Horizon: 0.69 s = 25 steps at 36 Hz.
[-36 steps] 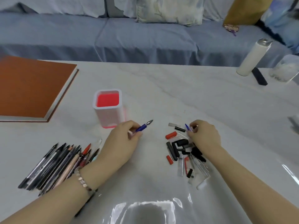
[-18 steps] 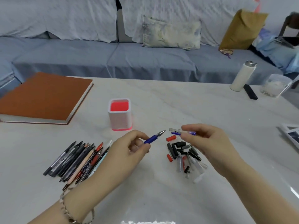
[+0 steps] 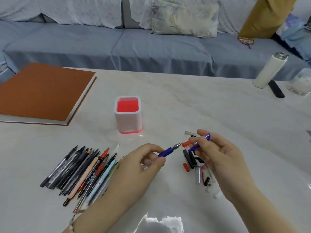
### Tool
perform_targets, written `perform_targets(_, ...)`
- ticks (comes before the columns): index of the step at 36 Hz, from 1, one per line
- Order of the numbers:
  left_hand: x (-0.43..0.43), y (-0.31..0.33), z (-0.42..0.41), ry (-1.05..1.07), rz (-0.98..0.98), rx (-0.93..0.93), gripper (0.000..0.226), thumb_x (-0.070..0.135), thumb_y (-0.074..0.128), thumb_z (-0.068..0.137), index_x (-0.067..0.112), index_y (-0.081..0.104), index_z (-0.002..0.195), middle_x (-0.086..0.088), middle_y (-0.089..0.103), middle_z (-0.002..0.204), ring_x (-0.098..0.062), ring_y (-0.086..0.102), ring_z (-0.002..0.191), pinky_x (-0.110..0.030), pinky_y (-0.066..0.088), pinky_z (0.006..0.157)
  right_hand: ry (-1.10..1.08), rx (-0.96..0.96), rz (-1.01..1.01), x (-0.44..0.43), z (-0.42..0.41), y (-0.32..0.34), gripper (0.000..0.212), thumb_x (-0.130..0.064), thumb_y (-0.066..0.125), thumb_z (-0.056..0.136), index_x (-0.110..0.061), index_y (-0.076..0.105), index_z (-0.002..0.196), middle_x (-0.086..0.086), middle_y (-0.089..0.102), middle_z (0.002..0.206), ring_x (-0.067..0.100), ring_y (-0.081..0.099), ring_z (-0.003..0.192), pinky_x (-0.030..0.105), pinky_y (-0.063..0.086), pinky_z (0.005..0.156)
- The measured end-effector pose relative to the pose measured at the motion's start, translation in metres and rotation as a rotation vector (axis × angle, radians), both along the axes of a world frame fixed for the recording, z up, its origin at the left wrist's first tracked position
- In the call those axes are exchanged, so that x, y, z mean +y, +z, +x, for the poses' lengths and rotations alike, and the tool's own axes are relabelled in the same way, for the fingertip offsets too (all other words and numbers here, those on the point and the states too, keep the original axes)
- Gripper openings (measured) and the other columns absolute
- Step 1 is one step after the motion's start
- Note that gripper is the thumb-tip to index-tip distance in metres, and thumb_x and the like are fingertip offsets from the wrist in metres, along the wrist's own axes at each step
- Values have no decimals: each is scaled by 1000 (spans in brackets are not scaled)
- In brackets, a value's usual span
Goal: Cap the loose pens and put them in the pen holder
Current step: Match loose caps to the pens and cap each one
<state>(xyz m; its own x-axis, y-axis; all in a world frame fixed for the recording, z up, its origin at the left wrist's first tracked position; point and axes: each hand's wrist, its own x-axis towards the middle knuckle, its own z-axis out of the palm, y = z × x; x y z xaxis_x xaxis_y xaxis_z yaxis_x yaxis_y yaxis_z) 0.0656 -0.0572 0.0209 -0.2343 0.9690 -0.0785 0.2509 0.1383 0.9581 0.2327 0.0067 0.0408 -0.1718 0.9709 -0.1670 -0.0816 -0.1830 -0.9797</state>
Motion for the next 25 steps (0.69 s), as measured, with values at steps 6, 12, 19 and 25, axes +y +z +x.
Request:
perform_targets(6,-1,-4,1,-7,-11,-26,26,13,62,80,38,64,81,-1,66,74,-6,53,58,-23,48,62,-82,30,-70,-6,-10,-14,15,-27,64,75,-17,74,78,1,72,98,20,66,92,25,52,74)
perform_targets(12,-7,-9,0,-29,-32,7,22,17,63,80,39,63,83,0,66,76,-6,54,62,-20,47,66,-73,-23,-62,-16,-13,-21,23,-19,54,87,-12,74,79,2,72,101,17,63,92,41,49,87)
perform_targets(19,-17,-8,1,-44,-59,31,21,21,63,81,42,62,83,11,60,71,-1,53,62,-21,47,67,-42,-26,-47,-26,-13,-21,22,-17,57,84,-22,76,74,-5,73,98,16,66,95,38,50,89)
perform_targets(25,-26,-12,-1,-58,-63,49,22,21,63,82,43,61,83,17,57,70,1,52,64,-13,41,64,30,-18,-56,-33,-13,-21,14,-23,61,75,-17,72,81,-11,74,89,10,67,93,24,54,79)
